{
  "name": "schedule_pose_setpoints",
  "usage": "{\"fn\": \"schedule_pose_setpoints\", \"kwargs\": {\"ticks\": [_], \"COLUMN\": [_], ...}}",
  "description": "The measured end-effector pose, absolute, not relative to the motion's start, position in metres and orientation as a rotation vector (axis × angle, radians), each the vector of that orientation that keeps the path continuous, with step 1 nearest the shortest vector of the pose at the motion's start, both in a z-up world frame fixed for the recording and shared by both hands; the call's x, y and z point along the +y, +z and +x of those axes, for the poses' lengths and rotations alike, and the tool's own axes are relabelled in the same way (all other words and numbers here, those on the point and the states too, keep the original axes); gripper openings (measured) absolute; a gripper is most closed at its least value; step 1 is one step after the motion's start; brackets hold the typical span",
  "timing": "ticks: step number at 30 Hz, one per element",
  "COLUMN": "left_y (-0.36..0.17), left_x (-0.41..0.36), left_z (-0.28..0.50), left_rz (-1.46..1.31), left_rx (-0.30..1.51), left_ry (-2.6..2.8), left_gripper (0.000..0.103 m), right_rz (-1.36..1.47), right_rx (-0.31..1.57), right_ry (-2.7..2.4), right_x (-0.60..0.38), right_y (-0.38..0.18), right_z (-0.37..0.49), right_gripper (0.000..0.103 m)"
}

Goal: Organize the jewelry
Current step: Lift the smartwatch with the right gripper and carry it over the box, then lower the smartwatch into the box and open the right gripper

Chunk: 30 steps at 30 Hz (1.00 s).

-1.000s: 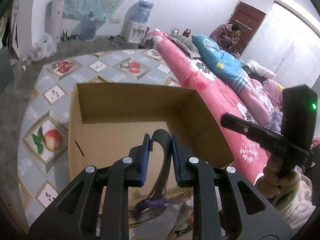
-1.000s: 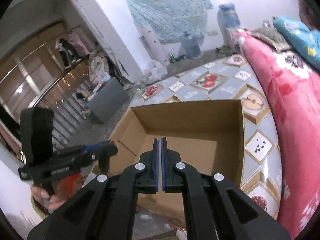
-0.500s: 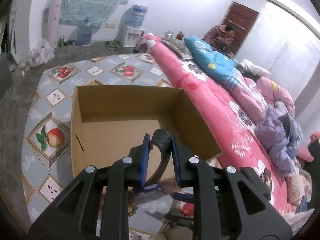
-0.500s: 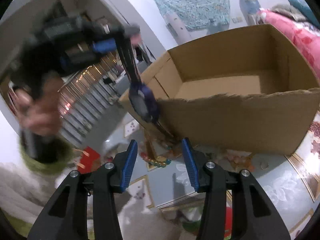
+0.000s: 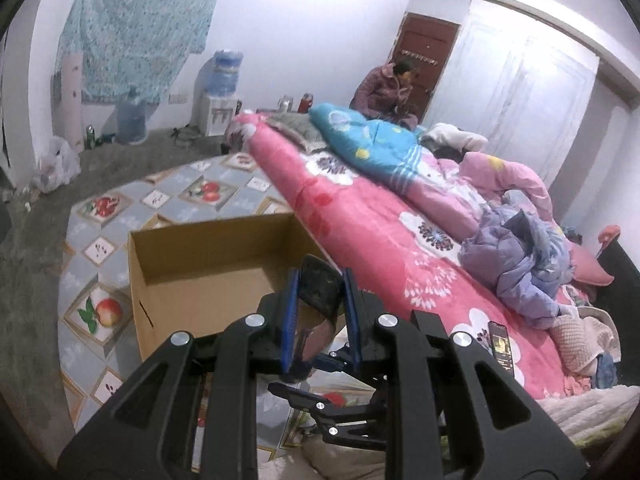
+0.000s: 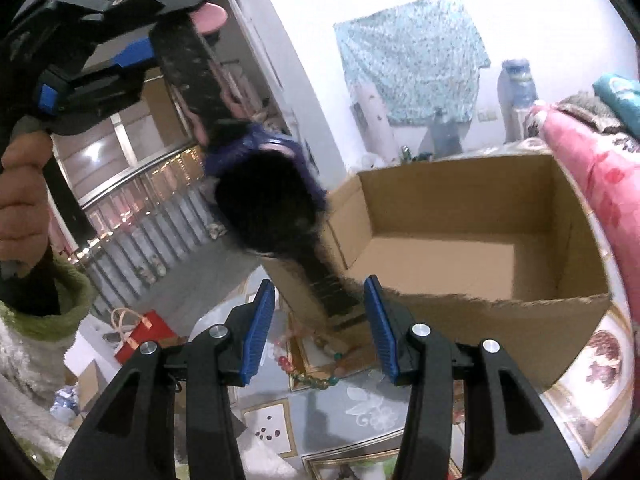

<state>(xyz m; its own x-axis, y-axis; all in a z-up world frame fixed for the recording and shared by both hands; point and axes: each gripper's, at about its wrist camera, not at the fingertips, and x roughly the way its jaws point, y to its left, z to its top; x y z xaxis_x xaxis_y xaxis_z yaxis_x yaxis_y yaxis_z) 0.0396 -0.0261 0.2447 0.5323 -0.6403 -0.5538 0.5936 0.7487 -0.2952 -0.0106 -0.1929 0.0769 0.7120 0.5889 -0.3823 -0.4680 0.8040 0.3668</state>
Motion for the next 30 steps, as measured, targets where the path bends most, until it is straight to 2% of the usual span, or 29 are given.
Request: {"fn": "schedule_pose_setpoints", "kwargs": {"ticks": [9, 11, 13, 18, 20, 26, 30], "left_y": [0.273, 0.276, 0.278, 0.277, 0.275, 0.251, 0.211], "left_x": [-0.028, -0.028, -0.026, -0.017, -0.014, -0.005, -0.005], "left_z": [0.016, 0.013, 0.012, 0.024, 0.034, 0.097, 0.165], "left_rz": [-0.058, -0.044, -0.031, -0.042, -0.04, -0.064, -0.089], "left_rx": [0.621, 0.603, 0.586, 0.579, 0.572, 0.61, 0.714], "left_ry": [-0.753, -0.738, -0.715, -0.675, -0.639, -0.553, -0.503], "left_gripper": [0.02, 0.02, 0.02, 0.02, 0.02, 0.02, 0.02], "right_rz": [0.217, 0.214, 0.21, 0.149, 0.099, 0.054, -0.079], "right_rx": [0.462, 0.461, 0.47, 0.496, 0.531, 0.739, 0.874], "right_ry": [0.607, 0.599, 0.582, 0.553, 0.529, 0.514, 0.452], "right_x": [-0.184, -0.186, -0.191, -0.195, -0.198, -0.213, -0.209], "right_y": [0.085, 0.089, 0.092, 0.109, 0.116, 0.124, 0.114], "right_z": [-0.022, -0.021, -0.019, -0.008, 0.008, 0.087, 0.144], "right_gripper": [0.044, 0.027, 0.026, 0.017, 0.006, 0.006, 0.005]}}
